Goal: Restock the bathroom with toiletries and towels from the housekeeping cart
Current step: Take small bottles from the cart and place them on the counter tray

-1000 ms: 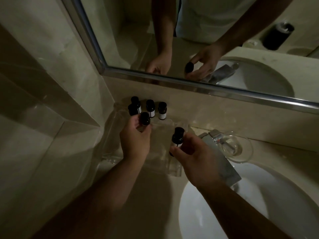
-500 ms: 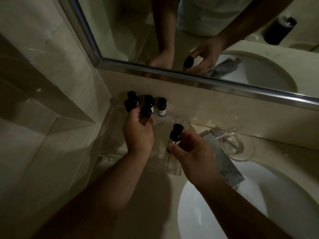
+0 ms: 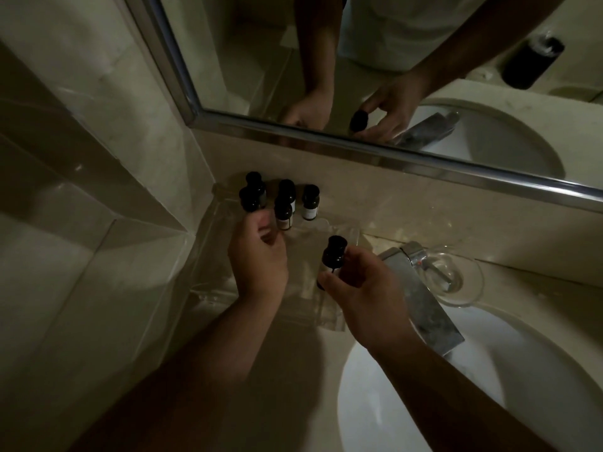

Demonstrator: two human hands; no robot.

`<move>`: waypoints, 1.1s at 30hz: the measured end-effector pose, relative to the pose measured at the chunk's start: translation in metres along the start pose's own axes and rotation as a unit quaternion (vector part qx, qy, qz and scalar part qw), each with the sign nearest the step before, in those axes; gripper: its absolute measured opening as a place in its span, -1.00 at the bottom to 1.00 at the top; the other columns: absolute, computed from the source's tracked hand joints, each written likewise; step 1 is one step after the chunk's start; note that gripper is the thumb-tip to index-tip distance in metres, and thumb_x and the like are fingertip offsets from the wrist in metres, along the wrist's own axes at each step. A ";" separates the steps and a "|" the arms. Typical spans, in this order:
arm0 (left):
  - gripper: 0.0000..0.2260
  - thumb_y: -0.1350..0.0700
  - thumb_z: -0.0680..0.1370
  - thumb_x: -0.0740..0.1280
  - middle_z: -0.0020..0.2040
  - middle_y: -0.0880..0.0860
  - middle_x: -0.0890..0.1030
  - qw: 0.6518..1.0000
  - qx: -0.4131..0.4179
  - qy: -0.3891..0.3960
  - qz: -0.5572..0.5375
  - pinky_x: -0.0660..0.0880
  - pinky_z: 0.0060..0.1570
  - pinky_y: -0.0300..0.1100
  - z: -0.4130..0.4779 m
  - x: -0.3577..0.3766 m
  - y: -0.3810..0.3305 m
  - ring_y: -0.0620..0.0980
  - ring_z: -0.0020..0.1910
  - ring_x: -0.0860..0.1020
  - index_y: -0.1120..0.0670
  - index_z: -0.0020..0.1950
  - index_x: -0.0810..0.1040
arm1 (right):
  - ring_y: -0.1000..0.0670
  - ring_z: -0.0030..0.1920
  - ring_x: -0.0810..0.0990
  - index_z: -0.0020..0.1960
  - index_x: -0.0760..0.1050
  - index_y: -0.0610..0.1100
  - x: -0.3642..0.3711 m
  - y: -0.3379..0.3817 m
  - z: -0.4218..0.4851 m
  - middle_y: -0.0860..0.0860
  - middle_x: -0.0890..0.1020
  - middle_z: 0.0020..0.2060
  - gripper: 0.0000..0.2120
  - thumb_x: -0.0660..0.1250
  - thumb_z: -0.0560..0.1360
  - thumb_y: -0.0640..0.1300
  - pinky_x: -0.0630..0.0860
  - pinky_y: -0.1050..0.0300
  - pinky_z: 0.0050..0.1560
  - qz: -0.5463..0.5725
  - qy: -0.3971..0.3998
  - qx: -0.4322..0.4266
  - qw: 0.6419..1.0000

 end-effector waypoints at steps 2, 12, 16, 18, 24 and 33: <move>-0.67 0.26 0.52 0.43 0.12 -0.05 0.60 1.000 0.003 -0.011 0.017 0.56 -0.07 -0.28 -0.002 -0.009 0.005 -0.18 -0.04 0.59 0.02 0.24 0.55 | 0.11 -0.03 0.69 0.17 0.57 0.12 0.006 0.001 0.003 0.12 0.71 -0.06 -0.70 0.48 0.49 -0.12 0.63 -0.06 0.12 -0.014 -0.002 0.004 1.000; -0.62 0.07 0.54 0.36 0.24 0.00 0.48 0.985 0.045 0.011 0.163 0.49 0.17 0.00 0.015 -0.054 0.008 0.01 0.24 0.44 0.00 0.36 0.45 | 0.23 -0.03 0.63 0.19 0.55 0.10 0.028 0.011 0.039 0.19 0.66 -0.05 -0.73 0.46 0.51 -0.05 0.55 0.25 -0.03 -0.077 -0.029 -0.004 0.997; -0.61 0.05 0.55 0.35 0.29 0.08 0.48 0.968 0.078 0.038 0.237 0.35 0.23 -0.02 0.020 -0.060 0.005 0.10 0.30 0.40 0.04 0.38 0.46 | 0.30 -0.07 0.55 0.23 0.53 0.04 0.032 0.015 0.050 0.25 0.56 -0.12 -0.69 0.47 0.51 -0.10 0.43 0.45 -0.15 -0.084 -0.057 -0.009 0.995; -0.60 0.04 0.55 0.35 0.29 0.10 0.49 0.965 0.080 0.040 0.246 0.34 0.21 -0.02 0.021 -0.061 0.006 0.12 0.30 0.39 0.05 0.38 0.46 | 0.30 -0.07 0.54 0.25 0.53 0.01 0.034 0.014 0.055 0.23 0.57 -0.09 -0.67 0.47 0.50 -0.09 0.45 0.46 -0.14 -0.094 -0.067 -0.012 0.993; -0.53 0.05 0.56 0.37 0.37 0.09 0.44 0.971 0.071 0.057 0.220 0.36 0.27 -0.06 0.023 -0.057 0.014 0.08 0.37 0.35 0.08 0.45 0.40 | 0.18 0.03 0.58 0.29 0.51 -0.01 0.037 0.014 0.063 0.22 0.57 0.01 -0.61 0.49 0.50 -0.09 0.41 0.56 -0.23 -0.110 -0.078 -0.019 0.991; -0.48 0.06 0.55 0.38 0.41 0.07 0.41 0.974 0.068 0.067 0.206 0.37 0.30 -0.06 0.027 -0.051 0.017 0.06 0.40 0.34 0.07 0.49 0.35 | 0.34 -0.11 0.49 0.19 0.54 -0.02 0.040 0.013 0.065 0.33 0.48 -0.13 -0.70 0.49 0.49 -0.08 0.33 0.60 -0.21 -0.137 -0.115 -0.041 0.983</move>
Point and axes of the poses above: each hand's wrist, its own z-axis towards the middle knuckle, its own x-axis out of the palm, y = z × x, the point moved 3 cm from there along z, towards the middle knuckle
